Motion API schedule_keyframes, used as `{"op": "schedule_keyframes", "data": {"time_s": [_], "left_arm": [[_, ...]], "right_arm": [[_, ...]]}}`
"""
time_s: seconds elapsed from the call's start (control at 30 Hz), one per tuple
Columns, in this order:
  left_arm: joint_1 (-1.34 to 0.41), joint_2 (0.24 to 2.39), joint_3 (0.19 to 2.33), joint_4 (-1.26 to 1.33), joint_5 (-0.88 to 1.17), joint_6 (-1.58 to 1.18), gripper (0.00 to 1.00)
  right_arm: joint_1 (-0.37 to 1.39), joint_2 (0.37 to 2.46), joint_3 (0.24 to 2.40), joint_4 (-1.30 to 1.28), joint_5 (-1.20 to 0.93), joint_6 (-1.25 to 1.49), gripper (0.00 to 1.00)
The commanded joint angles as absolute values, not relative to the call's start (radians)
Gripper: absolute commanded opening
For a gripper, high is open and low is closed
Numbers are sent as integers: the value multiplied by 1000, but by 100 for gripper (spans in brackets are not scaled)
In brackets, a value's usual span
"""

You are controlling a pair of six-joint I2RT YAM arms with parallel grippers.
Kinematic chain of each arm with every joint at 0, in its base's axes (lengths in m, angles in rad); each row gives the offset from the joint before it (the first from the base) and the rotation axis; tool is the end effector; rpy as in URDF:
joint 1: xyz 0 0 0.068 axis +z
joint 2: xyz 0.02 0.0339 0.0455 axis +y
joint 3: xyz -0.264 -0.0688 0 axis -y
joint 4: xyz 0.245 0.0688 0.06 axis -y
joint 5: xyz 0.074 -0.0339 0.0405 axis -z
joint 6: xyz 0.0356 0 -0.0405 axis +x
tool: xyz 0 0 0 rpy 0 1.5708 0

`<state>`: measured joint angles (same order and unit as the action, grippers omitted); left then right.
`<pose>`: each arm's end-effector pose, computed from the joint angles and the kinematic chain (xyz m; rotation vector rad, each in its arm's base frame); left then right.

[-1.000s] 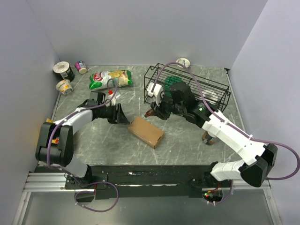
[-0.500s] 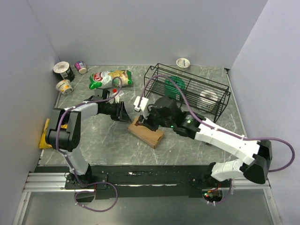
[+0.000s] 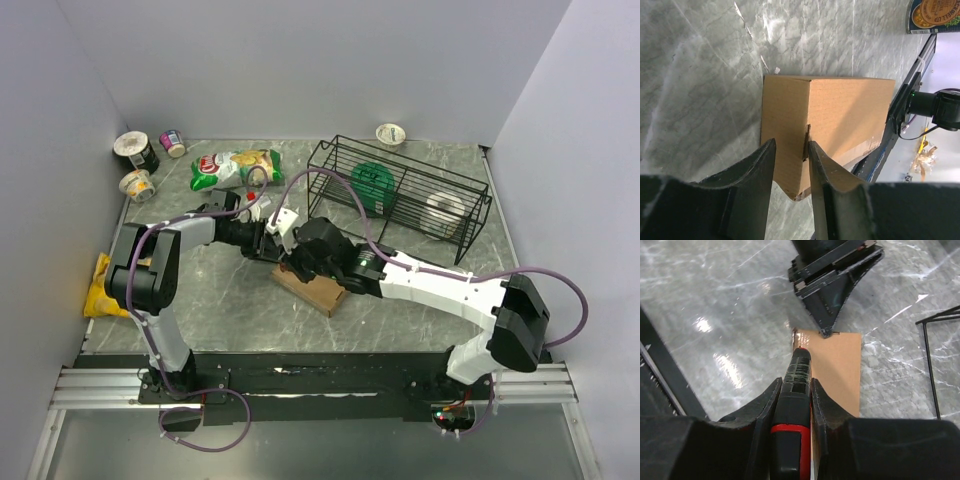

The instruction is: Unpack the express box

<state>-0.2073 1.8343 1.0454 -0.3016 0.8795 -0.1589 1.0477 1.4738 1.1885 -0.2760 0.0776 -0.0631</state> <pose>0.3355 -0.0986 0.1511 0.3546 2.5367 -1.2906 0.1718 0.2924 0.3066 -1.1049 1.8688 0.4925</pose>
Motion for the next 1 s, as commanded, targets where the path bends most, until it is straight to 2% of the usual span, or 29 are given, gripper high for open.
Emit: {"op": "schedule_keyframes", "data": {"time_s": [0.0,0.33,0.97], "left_arm": [[-212,1859,1060,-314,850,-156,38],[-212,1882,1054,-284,835,-186,36],[-210,1933,1088,-299,825,-198,34]], "right_arm": [[1063,1482,1200,-138,150,-23,0],[1072,1513,1178,-69,146,29,0],[1078,1536,1126,-6,103,-44,0]]}}
